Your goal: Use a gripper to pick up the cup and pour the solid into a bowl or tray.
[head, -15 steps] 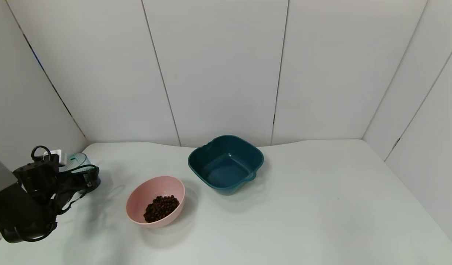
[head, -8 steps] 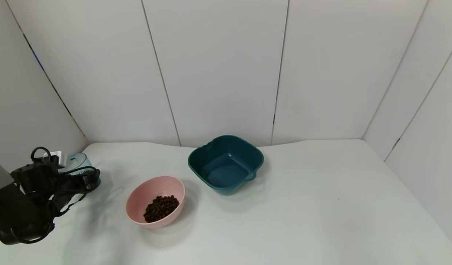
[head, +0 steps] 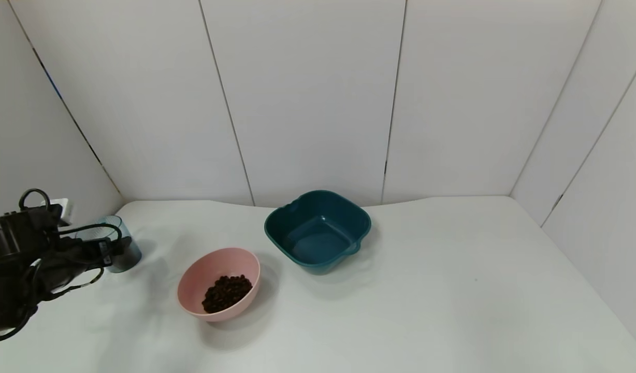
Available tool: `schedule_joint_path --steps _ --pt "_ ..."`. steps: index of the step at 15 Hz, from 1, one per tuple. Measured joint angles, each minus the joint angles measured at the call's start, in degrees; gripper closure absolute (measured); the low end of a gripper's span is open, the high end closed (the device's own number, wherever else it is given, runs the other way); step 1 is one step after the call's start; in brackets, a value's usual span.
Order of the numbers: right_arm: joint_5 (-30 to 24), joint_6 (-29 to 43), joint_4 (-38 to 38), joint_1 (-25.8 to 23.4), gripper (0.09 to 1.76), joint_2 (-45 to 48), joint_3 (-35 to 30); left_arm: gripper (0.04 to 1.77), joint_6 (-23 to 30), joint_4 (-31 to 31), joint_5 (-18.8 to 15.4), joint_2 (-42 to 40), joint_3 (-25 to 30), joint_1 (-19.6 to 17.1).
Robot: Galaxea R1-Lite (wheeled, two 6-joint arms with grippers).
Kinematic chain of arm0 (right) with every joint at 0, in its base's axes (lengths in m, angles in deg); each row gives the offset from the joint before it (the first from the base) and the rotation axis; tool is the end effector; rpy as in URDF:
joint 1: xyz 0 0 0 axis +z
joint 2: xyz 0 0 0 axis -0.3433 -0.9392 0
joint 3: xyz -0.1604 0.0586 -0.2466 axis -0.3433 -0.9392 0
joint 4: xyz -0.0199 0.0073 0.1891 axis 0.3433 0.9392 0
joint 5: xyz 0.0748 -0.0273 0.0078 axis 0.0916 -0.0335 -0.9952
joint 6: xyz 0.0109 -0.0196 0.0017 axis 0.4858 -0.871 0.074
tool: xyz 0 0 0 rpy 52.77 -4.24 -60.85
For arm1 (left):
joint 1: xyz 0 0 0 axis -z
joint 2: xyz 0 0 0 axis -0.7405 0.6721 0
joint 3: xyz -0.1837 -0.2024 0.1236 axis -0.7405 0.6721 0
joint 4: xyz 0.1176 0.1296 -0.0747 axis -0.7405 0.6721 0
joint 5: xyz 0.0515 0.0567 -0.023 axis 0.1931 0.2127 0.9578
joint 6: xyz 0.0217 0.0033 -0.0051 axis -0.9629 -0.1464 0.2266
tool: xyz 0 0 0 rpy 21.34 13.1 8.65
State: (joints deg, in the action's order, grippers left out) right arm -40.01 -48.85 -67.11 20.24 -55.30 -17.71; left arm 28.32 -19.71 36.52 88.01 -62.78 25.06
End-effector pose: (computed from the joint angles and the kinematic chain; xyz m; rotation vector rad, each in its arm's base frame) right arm -0.0228 -0.0003 0.0750 0.0046 0.0053 -0.0082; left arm 0.3096 0.1290 0.0965 -0.0224 0.3922 0.3555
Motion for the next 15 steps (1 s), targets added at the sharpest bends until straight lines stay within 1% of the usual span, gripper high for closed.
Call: schedule_joint_path --steps 3,7,10,12,15 --pt "0.0 0.0 0.02 0.0 0.14 0.0 0.0 0.11 0.09 9.37 -0.16 -9.76 0.48 1.05" --pt "0.0 0.0 0.0 0.0 0.14 0.0 0.0 0.11 0.4 17.65 -0.24 -22.8 2.0 4.14" --pt "0.0 -0.02 0.02 0.0 0.14 0.0 0.0 0.11 0.4 20.38 -0.27 -31.54 4.97 6.86" --pt "0.0 0.0 0.0 0.0 0.14 0.0 0.0 0.1 0.3 20.98 -0.77 -36.67 7.51 7.73" --pt "0.0 0.0 0.0 0.0 0.14 0.0 0.0 0.1 0.3 24.02 -4.05 -44.93 11.06 8.24"
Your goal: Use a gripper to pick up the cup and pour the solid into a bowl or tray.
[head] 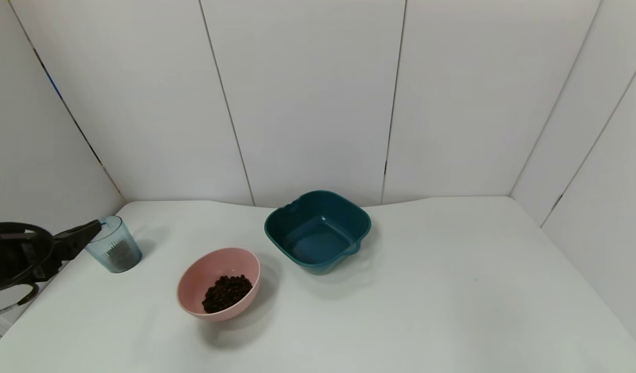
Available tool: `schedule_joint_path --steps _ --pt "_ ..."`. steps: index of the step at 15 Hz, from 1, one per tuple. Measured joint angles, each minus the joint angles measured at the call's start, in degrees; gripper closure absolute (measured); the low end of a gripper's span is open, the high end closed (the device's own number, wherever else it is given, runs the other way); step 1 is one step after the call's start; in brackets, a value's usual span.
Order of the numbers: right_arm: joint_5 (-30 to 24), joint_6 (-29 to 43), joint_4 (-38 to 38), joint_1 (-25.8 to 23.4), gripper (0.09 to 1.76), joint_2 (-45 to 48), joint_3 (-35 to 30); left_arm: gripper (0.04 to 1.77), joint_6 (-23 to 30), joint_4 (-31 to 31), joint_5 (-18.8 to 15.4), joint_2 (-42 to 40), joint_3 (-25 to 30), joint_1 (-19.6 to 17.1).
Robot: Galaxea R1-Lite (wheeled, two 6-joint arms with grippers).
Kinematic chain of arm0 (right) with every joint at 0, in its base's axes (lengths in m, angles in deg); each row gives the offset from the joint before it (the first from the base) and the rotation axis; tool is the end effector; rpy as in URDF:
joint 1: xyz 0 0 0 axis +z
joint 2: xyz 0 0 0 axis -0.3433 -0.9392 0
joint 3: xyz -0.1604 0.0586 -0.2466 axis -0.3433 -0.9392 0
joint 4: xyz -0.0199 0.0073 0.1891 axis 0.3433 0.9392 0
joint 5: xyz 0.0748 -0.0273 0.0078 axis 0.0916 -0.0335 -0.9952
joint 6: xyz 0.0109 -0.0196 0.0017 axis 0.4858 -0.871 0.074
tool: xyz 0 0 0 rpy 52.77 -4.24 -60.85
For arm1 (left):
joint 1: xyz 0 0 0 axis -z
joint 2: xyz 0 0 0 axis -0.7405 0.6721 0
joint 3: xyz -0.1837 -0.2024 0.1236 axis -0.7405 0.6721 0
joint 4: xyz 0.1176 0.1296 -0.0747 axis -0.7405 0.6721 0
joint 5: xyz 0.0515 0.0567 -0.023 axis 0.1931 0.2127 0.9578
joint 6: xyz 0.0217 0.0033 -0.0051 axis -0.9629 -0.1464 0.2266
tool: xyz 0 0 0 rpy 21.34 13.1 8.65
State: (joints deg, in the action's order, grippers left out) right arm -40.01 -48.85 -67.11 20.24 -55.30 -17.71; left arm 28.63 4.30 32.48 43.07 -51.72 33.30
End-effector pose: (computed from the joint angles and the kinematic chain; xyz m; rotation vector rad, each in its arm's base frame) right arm -0.0228 -0.0003 0.0750 0.0046 0.0053 -0.0082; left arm 0.1642 0.0402 0.2075 0.0174 0.2167 0.1511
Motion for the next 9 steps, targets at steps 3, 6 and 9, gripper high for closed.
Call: schedule_joint_path --steps 3,6,9 --pt "0.0 0.0 0.0 0.0 0.14 0.0 0.0 0.1 -0.04 5.42 -2.89 -7.89 1.33 0.2" --pt "0.0 0.0 -0.01 0.0 0.14 0.0 0.0 0.1 0.0 9.13 -4.83 -15.02 2.45 0.23" --pt "0.0 -0.02 0.02 0.0 0.14 0.0 0.0 0.09 0.0 12.73 -6.95 -21.08 2.99 0.23"
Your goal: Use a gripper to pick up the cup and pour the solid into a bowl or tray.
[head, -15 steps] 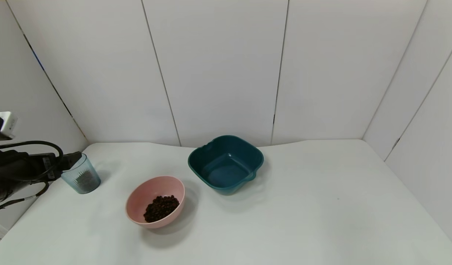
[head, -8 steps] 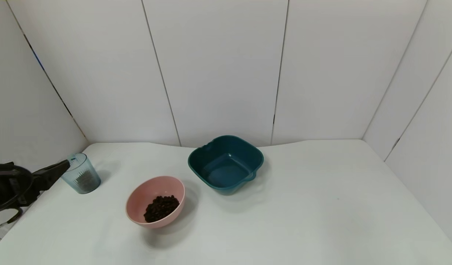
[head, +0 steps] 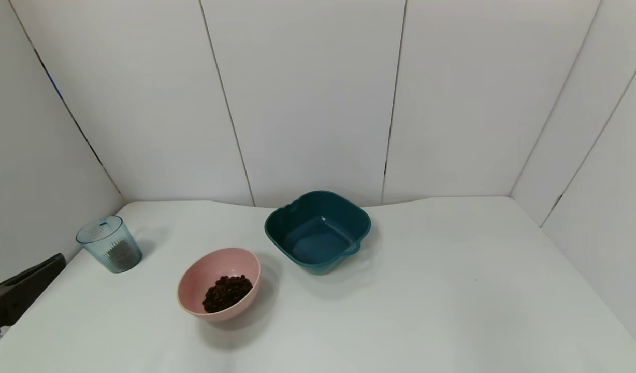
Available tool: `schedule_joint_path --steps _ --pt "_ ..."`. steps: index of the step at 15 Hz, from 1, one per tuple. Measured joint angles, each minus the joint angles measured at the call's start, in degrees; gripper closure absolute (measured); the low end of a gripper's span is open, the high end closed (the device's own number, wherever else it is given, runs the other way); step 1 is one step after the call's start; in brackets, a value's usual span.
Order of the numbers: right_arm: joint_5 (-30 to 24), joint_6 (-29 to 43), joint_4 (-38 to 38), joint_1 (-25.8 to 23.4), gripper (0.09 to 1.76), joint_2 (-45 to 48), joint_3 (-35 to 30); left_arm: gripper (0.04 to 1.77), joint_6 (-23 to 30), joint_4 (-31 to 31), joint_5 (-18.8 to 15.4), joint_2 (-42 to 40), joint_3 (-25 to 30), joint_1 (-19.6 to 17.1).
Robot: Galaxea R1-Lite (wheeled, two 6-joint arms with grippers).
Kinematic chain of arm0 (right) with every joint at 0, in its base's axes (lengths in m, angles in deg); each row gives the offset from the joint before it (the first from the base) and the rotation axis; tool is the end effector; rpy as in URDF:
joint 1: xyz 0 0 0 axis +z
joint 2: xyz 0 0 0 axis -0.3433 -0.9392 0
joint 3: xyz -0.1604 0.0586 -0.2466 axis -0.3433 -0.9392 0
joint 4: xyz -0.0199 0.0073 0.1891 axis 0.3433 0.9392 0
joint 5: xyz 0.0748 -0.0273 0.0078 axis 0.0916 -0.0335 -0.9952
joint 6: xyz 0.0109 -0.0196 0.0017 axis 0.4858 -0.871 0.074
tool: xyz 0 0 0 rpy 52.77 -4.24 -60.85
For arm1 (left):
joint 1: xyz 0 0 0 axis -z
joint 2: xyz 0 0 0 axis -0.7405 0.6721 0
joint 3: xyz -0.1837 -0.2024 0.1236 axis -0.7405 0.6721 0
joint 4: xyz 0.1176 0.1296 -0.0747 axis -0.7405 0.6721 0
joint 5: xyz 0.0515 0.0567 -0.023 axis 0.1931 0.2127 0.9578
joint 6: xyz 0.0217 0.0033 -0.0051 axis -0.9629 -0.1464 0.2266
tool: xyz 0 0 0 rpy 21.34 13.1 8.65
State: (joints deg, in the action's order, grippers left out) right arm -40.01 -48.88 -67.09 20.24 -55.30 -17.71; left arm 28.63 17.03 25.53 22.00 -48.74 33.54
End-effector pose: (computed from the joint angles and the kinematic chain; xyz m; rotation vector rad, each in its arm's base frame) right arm -0.0228 -0.0003 0.0750 0.0041 0.0057 -0.0082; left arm 0.0826 0.0160 0.2166 0.0269 0.1195 0.0288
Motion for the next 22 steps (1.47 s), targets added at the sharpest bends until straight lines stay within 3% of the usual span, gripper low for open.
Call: schedule_joint_path --steps 9,15,18,22 --pt "0.0 0.0 -0.02 0.0 0.14 0.0 0.0 0.09 -0.15 12.41 -7.19 -15.45 0.22 0.93" --pt "0.0 0.0 -0.02 0.0 0.14 0.0 0.0 0.09 -0.5 23.89 -6.89 -24.62 -1.02 8.46" --pt "0.0 0.0 0.0 0.0 0.14 0.0 0.0 0.09 -1.39 28.7 -4.83 -29.83 -1.63 12.84" --pt "0.0 0.0 -0.02 0.0 0.14 0.0 0.0 0.09 -2.07 29.84 -3.75 -36.83 -0.67 14.4"
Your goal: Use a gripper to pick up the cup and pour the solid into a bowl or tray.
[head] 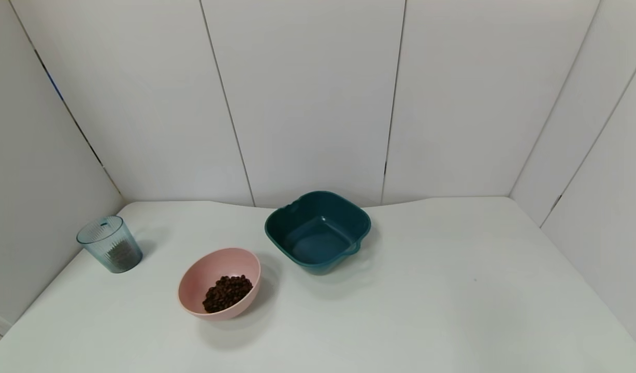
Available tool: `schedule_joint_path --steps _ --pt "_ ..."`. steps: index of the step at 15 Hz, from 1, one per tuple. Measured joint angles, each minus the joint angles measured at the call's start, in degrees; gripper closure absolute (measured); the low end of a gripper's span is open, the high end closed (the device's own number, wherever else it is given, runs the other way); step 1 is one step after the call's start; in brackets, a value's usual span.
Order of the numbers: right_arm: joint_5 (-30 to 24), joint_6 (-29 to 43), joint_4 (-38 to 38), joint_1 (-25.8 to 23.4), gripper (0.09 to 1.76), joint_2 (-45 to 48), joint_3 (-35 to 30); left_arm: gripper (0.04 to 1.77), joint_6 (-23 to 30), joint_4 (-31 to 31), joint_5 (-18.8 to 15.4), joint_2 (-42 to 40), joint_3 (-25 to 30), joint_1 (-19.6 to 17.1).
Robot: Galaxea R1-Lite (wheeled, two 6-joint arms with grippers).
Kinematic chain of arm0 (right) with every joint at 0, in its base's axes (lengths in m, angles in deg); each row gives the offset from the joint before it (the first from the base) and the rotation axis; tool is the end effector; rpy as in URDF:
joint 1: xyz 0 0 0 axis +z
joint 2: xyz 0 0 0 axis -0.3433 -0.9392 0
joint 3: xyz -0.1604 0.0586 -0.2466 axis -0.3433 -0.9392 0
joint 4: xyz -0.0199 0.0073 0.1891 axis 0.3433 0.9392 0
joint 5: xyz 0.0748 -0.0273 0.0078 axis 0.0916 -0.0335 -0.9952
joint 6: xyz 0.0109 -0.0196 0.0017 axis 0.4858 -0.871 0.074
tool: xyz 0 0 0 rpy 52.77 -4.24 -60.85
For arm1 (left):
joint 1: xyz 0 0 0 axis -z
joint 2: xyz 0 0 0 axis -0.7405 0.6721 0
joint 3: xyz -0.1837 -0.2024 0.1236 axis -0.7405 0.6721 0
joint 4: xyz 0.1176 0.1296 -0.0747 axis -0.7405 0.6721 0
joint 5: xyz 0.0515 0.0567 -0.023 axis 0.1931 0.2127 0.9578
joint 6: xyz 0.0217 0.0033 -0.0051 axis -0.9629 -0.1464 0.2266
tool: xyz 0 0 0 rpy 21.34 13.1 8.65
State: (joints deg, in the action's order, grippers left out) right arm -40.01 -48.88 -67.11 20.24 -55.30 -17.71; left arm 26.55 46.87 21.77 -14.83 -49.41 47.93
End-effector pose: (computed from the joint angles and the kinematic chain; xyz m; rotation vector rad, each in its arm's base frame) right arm -0.0228 -0.0003 0.0750 0.0041 0.0053 -0.0082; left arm -0.0509 -0.0061 0.1758 0.0924 -0.0246 -0.2839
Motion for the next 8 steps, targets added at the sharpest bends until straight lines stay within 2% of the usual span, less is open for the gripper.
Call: schedule_joint_path --steps 3,6,8 --pt "0.01 0.02 0.0 0.0 0.14 0.0 0.0 0.09 -0.39 -1.43 1.16 -5.19 1.88 0.02" --pt "0.0 0.0 0.02 0.0 0.14 0.0 0.0 0.09 -1.0 -10.11 6.99 -8.33 6.79 0.0" --pt "-0.02 0.0 0.02 0.0 0.14 0.0 0.0 0.09 -1.0 -15.21 9.13 -9.11 11.61 0.0"
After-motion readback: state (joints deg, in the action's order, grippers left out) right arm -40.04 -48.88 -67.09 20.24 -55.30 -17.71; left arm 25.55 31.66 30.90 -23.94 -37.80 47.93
